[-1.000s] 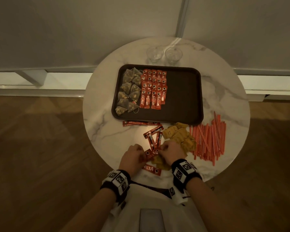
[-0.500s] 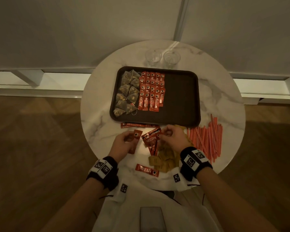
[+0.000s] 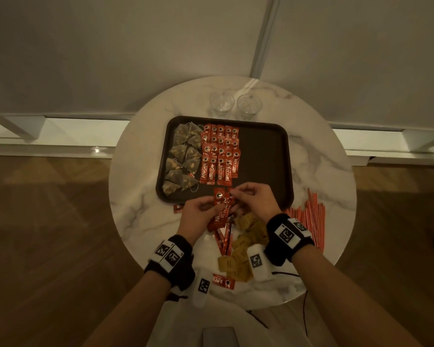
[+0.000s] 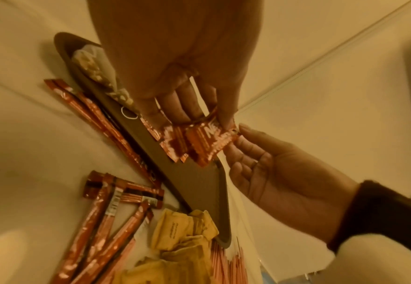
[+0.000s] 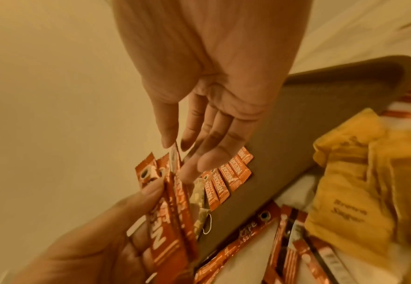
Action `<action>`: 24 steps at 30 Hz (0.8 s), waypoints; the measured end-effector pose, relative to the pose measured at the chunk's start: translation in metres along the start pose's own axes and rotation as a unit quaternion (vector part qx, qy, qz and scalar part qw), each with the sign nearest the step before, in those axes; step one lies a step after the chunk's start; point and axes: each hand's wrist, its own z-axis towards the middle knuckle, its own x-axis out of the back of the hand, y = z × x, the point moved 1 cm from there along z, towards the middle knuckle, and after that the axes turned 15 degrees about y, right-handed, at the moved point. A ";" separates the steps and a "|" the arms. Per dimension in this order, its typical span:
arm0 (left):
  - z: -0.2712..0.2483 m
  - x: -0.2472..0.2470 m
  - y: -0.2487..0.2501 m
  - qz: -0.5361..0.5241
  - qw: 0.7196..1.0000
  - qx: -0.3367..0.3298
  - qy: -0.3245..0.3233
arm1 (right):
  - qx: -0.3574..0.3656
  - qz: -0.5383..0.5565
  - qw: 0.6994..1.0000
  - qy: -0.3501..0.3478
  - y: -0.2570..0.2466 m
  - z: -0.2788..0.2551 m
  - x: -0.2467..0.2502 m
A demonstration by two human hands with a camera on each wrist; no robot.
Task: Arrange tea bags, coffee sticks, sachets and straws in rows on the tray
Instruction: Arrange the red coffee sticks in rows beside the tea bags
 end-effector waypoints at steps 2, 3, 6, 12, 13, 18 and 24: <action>0.006 -0.004 -0.001 -0.023 0.999 0.017 0.019 | -0.033 0.020 0.999 0.013 0.007 0.004 -0.001; 0.010 -0.005 -0.001 -0.030 0.999 0.025 0.027 | -0.044 0.017 0.999 0.013 0.012 0.005 -0.002; 0.020 -0.009 -0.003 -0.024 0.998 0.041 0.033 | -0.058 -0.015 0.998 0.006 0.025 0.007 -0.006; 0.042 -0.014 -0.008 0.006 0.997 0.074 0.029 | -0.060 -0.043 0.997 0.033 0.029 0.030 -0.007; 0.047 -0.015 -0.009 0.008 0.996 0.083 0.029 | -0.059 -0.056 0.996 0.038 0.028 0.037 -0.005; 0.066 -0.012 -0.012 0.044 0.988 0.146 0.013 | -0.065 -0.115 0.988 0.080 0.019 0.086 0.018; 0.081 -0.006 -0.015 0.061 0.984 0.162 0.035 | -0.083 -0.184 0.978 0.058 0.025 0.126 0.015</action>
